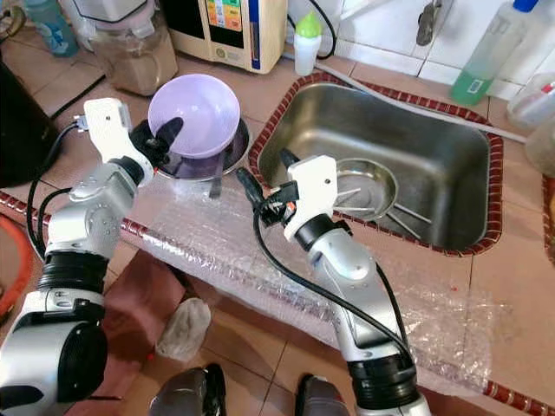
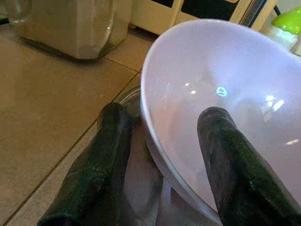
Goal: Kitchen organization
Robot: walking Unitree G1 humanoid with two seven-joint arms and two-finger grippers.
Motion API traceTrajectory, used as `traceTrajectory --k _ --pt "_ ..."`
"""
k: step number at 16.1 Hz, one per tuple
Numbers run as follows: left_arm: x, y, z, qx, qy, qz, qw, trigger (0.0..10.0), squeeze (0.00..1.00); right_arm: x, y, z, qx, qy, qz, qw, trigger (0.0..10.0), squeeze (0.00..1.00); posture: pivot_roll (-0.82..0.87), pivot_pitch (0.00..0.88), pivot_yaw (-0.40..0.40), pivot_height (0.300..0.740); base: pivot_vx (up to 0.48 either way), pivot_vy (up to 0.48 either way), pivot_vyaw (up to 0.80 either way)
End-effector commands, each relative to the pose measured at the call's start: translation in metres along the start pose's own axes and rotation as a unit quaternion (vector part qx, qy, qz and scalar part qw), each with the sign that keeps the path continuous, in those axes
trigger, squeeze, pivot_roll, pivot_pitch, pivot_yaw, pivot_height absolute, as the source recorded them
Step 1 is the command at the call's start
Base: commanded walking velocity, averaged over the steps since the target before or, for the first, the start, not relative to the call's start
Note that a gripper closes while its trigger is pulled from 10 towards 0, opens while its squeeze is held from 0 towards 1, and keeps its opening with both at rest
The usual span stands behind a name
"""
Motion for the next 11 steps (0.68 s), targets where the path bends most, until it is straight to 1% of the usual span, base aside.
traceTrajectory --k 1,2,4,5,6,7,8,9,10,11 --pt "0.004 0.004 0.002 -0.002 0.006 -0.005 1.0 0.0 0.0 0.002 -0.007 0.002 0.02 0.012 0.004 1.0 10.0 0.0 -0.02 0.137 0.051 0.74 0.0 0.0 0.0" --pt "0.005 0.005 0.003 -0.004 0.008 -0.005 1.0 0.0 0.0 0.004 -0.01 0.001 0.031 0.025 0.025 0.999 10.0 0.0 -0.02 0.133 0.051 0.74 0.0 0.0 0.0" --pt "0.006 0.009 0.003 -0.016 0.011 -0.005 1.0 0.0 0.0 0.004 -0.012 0.0 0.033 0.024 0.037 0.998 10.0 0.0 -0.02 0.122 0.051 0.74 0.0 0.0 0.0" --pt "0.005 0.012 0.004 -0.025 0.009 -0.006 1.0 0.0 0.0 0.002 -0.017 0.001 0.04 0.013 0.038 0.998 10.0 0.0 -0.02 0.115 0.05 0.74 0.0 0.0 0.0" --pt "0.005 0.012 0.003 -0.028 0.008 -0.003 1.0 0.0 0.0 -0.001 -0.018 0.002 0.042 0.001 0.024 0.999 10.0 0.0 -0.02 0.108 0.05 0.74 0.0 0.0 0.0" --pt "0.004 0.012 0.003 -0.032 0.006 -0.005 0.999 0.0 0.0 -0.005 -0.019 0.003 0.042 -0.017 0.002 0.999 10.0 0.0 -0.02 0.099 0.048 0.74 0.0 0.0 0.0" --pt "0.002 0.014 0.002 -0.043 0.001 -0.005 0.999 0.0 0.0 -0.01 -0.022 0.004 0.043 -0.028 -0.003 0.999 10.0 0.0 -0.02 0.094 0.048 0.74 0.0 0.0 0.0" --pt "0.001 0.014 0.003 -0.044 0.001 -0.008 0.999 0.0 0.0 -0.013 -0.025 0.004 0.046 -0.039 0.012 0.998 10.0 0.0 -0.02 0.086 0.045 0.74 0.0 0.0 0.0" --pt "0.001 0.011 0.003 -0.041 0.003 -0.017 0.999 0.0 0.0 -0.018 -0.025 0.007 0.042 -0.056 0.015 0.997 10.0 0.0 -0.02 0.075 0.043 0.74 0.0 0.0 0.0" --pt "0.001 0.01 0.003 -0.04 0.004 -0.018 0.999 0.0 0.0 -0.018 -0.024 0.008 0.041 -0.052 0.01 0.998 10.0 0.0 -0.02 0.073 0.042 0.74 0.0 0.0 0.0"
Point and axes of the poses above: a point about 5 cm out from each wrist's last joint towards the gripper, its own z axis pointing out of the wrist towards the gripper, its own y axis along the axis of the wrist's last joint, x = y × z, the point moved 4 cm from there along z, pointing out of the wrist towards the gripper, and after that the axes turned 9 degrees about z, right-handed, at the moved point
